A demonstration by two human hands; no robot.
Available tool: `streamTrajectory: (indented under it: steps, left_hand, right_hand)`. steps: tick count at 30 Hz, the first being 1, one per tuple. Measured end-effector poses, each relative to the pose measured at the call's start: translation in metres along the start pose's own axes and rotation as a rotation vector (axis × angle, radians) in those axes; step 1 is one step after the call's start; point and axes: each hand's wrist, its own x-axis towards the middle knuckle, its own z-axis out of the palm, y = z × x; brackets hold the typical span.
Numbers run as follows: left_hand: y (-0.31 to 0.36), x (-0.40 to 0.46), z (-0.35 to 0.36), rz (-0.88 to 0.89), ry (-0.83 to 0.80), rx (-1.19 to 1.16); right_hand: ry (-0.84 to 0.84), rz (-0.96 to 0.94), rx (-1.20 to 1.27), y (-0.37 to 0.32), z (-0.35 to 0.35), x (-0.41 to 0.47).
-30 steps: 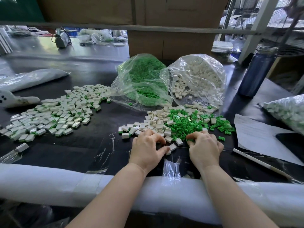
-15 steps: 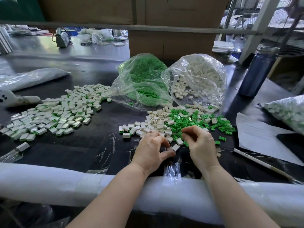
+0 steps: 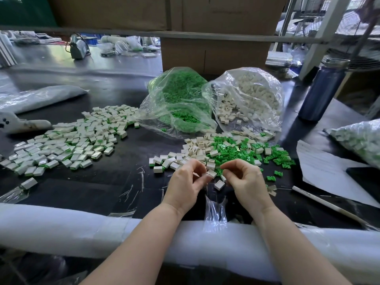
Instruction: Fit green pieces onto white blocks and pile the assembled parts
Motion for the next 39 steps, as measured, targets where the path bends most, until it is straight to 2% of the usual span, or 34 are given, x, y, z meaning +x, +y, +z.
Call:
streamTrajectory:
  steps: [5, 13, 19, 25, 29, 36, 39]
  left_hand:
    - [-0.0018, 0.0021, 0.0000, -0.017, 0.022, -0.046]
    - [-0.0013, 0.0009, -0.0006, -0.028, -0.002, -0.068]
    - [-0.0011, 0.0003, -0.0011, -0.034, -0.018, -0.080]
    - [-0.0025, 0.0003, -0.0010, -0.022, -0.046, -0.099]
    - [-0.0030, 0.0004, -0.0004, -0.008, -0.056, -0.135]
    - [-0.0012, 0.0008, -0.0016, -0.047, -0.081, -0.227]
    - [-0.0016, 0.0011, -0.0029, -0.059, -0.084, -0.261]
  right_hand:
    - [-0.151, 0.036, -0.050, -0.0016, 0.0034, -0.0028]
    - [-0.069, 0.028, -0.038, 0.0044, 0.0015, -0.0002]
    - [-0.085, 0.066, 0.208, 0.0004, 0.0003, -0.0006]
    - [-0.088, 0.066, 0.258, 0.0006, -0.0004, -0.0004]
    - [-0.051, -0.004, 0.171, 0.0031, -0.0017, 0.0024]
    - [-0.082, 0.095, 0.343, 0.0051, -0.0024, 0.0015]
    - [-0.097, 0.098, 0.329, 0.0044, -0.0015, 0.0006]
